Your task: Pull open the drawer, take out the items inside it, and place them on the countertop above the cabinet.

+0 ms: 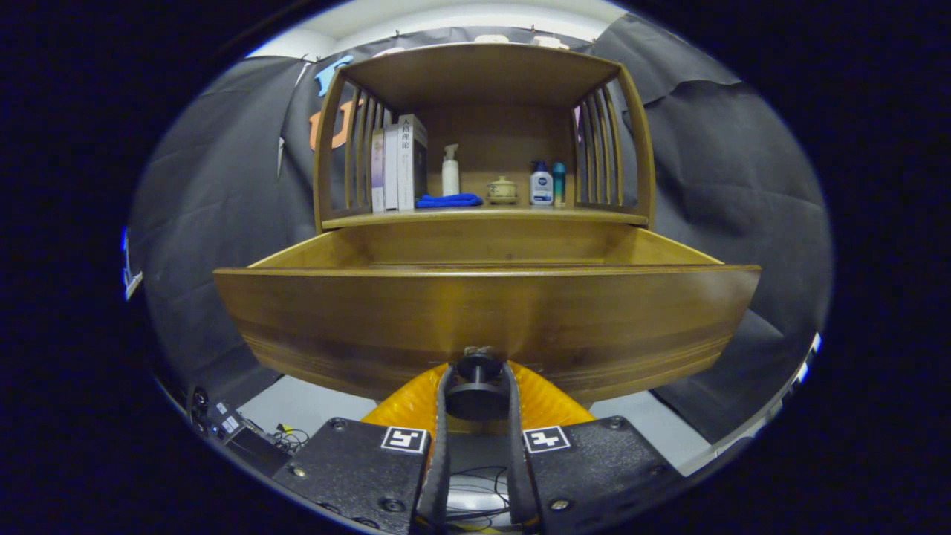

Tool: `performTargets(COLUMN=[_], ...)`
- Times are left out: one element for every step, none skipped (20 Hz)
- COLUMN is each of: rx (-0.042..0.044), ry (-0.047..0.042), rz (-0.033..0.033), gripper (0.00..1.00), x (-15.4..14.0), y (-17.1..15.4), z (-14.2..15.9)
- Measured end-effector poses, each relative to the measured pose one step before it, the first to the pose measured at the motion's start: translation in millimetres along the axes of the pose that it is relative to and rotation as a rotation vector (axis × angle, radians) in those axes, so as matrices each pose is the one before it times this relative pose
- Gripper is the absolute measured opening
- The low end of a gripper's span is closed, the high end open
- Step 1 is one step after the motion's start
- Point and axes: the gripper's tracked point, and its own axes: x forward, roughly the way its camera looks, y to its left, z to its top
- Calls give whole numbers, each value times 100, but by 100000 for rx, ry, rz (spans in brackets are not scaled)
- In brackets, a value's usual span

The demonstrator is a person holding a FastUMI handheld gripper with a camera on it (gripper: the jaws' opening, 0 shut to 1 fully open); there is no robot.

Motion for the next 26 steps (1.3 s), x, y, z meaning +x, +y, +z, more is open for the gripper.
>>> performTargets(rx=[-804,-1832,151,765,528,499,653,1108,396,-401,-1558,-2049,-944,368,996,1105,850,1360,1164,399,204,411,567,508,-177,52], ry=[-306,445,351,54,43,733,560,-659,-1727,-1666,-1634,-307,-908,-1061,-799,-1323,-385,-1420,-1525,-538,-1822,-2280,-2245,-1870,-863,-942], rz=[-460,-650,-157,926,1408,1516,-84,-60,55,-338,-900,-121,304,383,398,264,227,872,-223,-1129,-499,347,36,-298,-314,66], gripper=[34,34,34,34,35,42,42,54,66,78,90,100,100,100,100,100,100,100,100,100,100,100,100,100,100,100], x=[32,-82,14,-35,-141,56,-328,-606,-863,-722,-799,-1261,-972,-880,-690,-699,-479,-478,-202,344,105,155,297,523,715,660], y=[21,-122,-43,191,119,71,-274,-327,-243,-52,-556,-275,-213,-271,-435,-493,-542,-449,-602,-909,-588,-175,-108,-221,-101,224], z=[65,-85,13,-8,19,-84,-19,230,373,278,410,312,667,719,1065,1042,1190,1168,1460,1112,1492,1726,1893,1758,1700,1610])
